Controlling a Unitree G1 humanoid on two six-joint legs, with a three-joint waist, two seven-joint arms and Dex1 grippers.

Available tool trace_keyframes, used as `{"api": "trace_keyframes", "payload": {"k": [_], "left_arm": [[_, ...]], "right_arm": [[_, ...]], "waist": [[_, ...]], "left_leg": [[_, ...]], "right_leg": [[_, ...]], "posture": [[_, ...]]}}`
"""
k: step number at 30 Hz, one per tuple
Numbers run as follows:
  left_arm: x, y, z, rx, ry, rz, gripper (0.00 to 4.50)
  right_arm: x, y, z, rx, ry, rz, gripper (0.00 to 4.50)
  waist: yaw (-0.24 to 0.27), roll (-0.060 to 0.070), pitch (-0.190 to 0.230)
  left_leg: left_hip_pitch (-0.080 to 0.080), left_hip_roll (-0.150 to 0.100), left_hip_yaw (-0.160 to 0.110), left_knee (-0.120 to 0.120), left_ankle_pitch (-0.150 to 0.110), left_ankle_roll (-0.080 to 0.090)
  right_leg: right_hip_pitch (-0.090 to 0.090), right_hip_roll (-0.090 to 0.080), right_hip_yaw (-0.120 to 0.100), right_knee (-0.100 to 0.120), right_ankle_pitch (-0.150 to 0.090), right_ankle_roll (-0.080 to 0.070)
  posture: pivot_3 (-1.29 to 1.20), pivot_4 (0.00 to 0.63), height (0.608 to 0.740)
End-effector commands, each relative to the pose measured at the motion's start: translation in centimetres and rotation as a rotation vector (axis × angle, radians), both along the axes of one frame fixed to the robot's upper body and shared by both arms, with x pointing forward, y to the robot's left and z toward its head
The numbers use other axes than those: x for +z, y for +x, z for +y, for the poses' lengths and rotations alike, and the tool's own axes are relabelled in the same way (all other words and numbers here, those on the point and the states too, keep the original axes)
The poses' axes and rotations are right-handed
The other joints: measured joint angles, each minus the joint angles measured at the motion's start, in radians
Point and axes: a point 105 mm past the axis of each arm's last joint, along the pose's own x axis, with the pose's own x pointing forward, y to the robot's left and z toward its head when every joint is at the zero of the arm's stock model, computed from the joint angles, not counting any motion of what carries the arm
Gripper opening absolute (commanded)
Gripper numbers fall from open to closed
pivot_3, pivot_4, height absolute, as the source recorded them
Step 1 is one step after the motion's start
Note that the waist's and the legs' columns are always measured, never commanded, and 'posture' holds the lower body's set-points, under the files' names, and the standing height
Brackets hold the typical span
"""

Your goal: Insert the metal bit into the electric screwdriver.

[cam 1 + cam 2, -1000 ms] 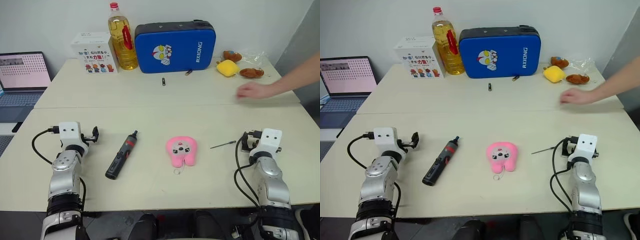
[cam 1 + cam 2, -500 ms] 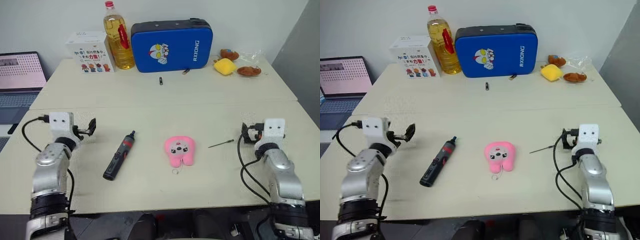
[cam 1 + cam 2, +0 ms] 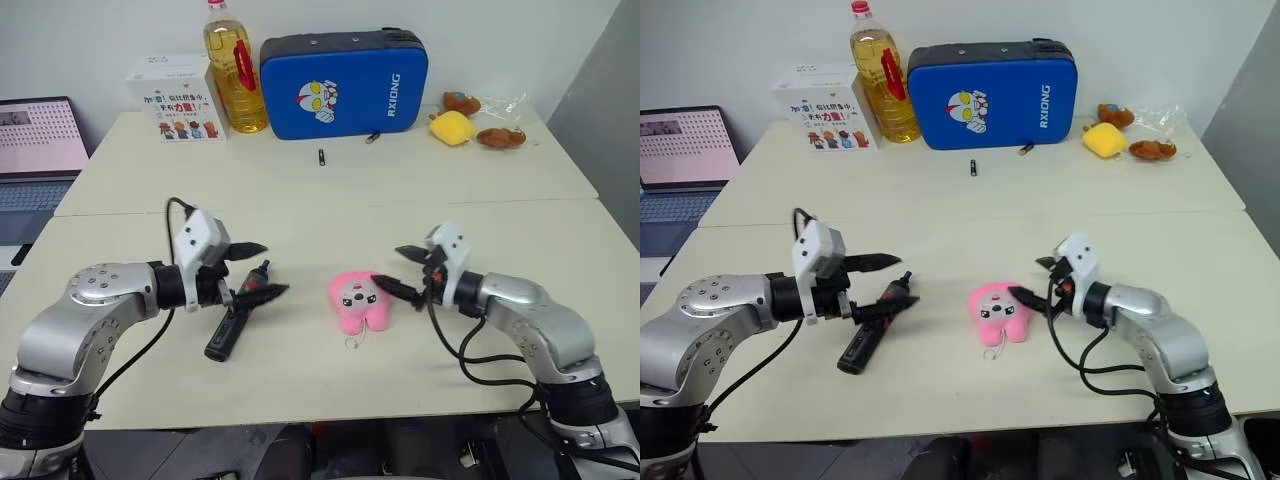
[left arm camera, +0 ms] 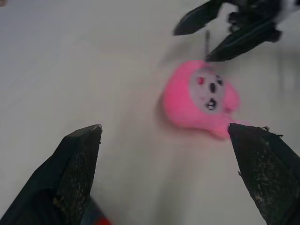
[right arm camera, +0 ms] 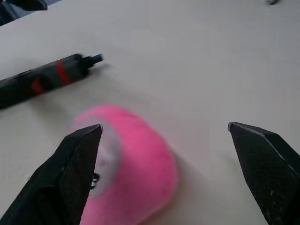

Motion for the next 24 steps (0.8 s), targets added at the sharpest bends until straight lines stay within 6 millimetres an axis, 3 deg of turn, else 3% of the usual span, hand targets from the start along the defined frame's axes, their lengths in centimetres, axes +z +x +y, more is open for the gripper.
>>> {"api": "trace_keyframes", "payload": {"k": [1,5,9,16,17,20,24], "left_arm": [[0.0,-1.0,-0.4,-0.082,0.041,-0.006,4.47],[-0.1,-0.4,-0.5,-0.065,0.037,-0.052,4.47],[0.0,-0.3,-0.6,-0.061,0.026,-0.066,4.47],[0.0,0.2,-0.4,-0.050,0.022,-0.090,4.50],[0.0,0.2,-0.4,-0.050,0.022,-0.091,4.50],[0.2,0.7,-0.3,-0.042,0.015,-0.106,4.50],[1.3,1.8,-0.4,-0.014,-0.007,-0.171,4.50]], "right_arm": [[-1.1,-0.8,1.4,0.132,-0.084,0.003,4.50],[-2.6,-0.2,1.7,0.126,-0.153,-0.032,4.50],[-2.7,0.0,1.9,0.128,-0.158,-0.060,4.50],[-0.9,0.7,1.7,0.091,-0.073,-0.071,2.65],[-0.6,0.8,1.7,0.087,-0.057,-0.068,2.65],[1.7,2.4,1.0,0.007,0.060,-0.057,2.65],[5.6,9.6,-4.0,-0.359,0.152,-0.127,2.65]], "waist": [[0.001,0.000,0.001],[0.002,-0.002,0.002],[0.002,-0.002,0.002],[0.002,-0.002,0.002],[0.002,-0.002,0.002],[0.001,-0.002,0.002],[0.002,-0.002,0.004]], "left_leg": [[0.000,0.000,0.000,0.000,0.000,0.000],[0.000,0.000,0.001,0.000,0.000,0.000],[0.000,0.000,0.002,0.000,0.000,0.000],[0.000,0.000,0.002,0.000,0.000,0.000],[0.000,0.000,0.002,0.000,0.000,0.000],[0.000,0.000,0.002,0.000,0.000,0.000],[0.001,-0.001,0.004,0.001,0.000,0.000]], "right_leg": [[0.000,0.000,0.000,0.000,0.000,0.000],[0.000,0.000,0.001,-0.001,0.000,0.000],[0.000,0.000,0.002,0.000,0.000,0.000],[-0.001,0.000,0.002,0.000,0.000,0.000],[-0.001,0.000,0.002,0.000,0.000,0.000],[-0.001,0.000,0.003,0.000,0.000,0.000],[-0.001,0.000,0.005,0.002,0.001,0.001]], "posture": [[0.00,0.150,0.740],[0.00,0.150,0.740],[0.00,0.150,0.740],[0.00,0.150,0.740],[0.00,0.150,0.740],[0.00,0.150,0.740],[0.00,0.150,0.740]]}}
